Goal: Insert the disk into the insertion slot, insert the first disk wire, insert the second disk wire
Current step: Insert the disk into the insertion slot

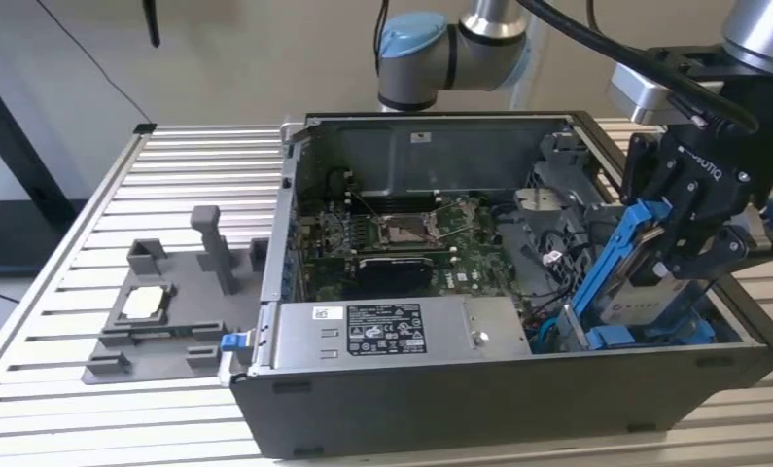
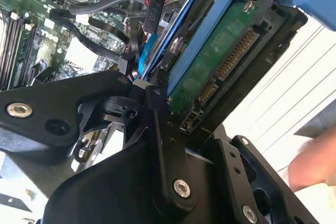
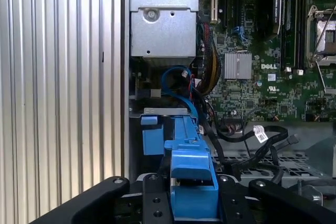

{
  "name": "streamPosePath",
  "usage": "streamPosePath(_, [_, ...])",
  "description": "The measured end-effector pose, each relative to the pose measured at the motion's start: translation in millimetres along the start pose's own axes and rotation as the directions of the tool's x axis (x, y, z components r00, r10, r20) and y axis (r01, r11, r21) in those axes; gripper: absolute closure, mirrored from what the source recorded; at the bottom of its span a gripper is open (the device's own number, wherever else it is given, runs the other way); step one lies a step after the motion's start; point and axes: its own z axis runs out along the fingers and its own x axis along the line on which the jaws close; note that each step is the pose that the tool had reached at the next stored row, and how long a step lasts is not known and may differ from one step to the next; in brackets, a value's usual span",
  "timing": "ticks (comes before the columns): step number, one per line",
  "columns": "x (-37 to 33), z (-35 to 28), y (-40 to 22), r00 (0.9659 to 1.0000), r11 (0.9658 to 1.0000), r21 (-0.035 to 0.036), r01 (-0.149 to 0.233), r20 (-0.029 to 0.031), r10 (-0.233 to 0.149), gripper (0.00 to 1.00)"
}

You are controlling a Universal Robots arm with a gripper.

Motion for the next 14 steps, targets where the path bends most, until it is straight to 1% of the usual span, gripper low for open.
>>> streamPosePath(1, [0.0,0.0,0.0,1.0,1.0,0.0,0.0,-0.0002,0.0,0.66])
streamPosePath(2, [0.0,-0.2,0.0,1.0,1.0,0.0,0.0,0.0,0.0,0.6])
streamPosePath(3, [0.0,-0.6,0.0,1.0,1.0,0.0,0.0,0.001,0.0,0.6])
streamPosePath(4, [0.1,-1.5,0.0,1.0,1.0,0.0,0.0,0.0027,0.0,0.53])
streamPosePath(5, [0.1,-2.5,0.1,1.0,1.0,0.0002,0.0,0.0058,0.0,0.53])
streamPosePath(9, [-0.1,-5.4,0.0,0.9998,1.0,0.0029,0.001,0.0215,-0.001,0.53])
streamPosePath(10, [0.0,-5.7,-0.1,0.9997,1.0,0.0043,0.001,0.0263,-0.001,0.53])
streamPosePath(11, [-0.1,-5.9,-0.8,0.9995,1.0,0.007,0.001,0.0321,-0.001,0.53])
streamPosePath(14, [-0.2,-6.0,-1.8,0.9987,0.9997,0.0227,0.001,0.0503,-0.003,0.53])
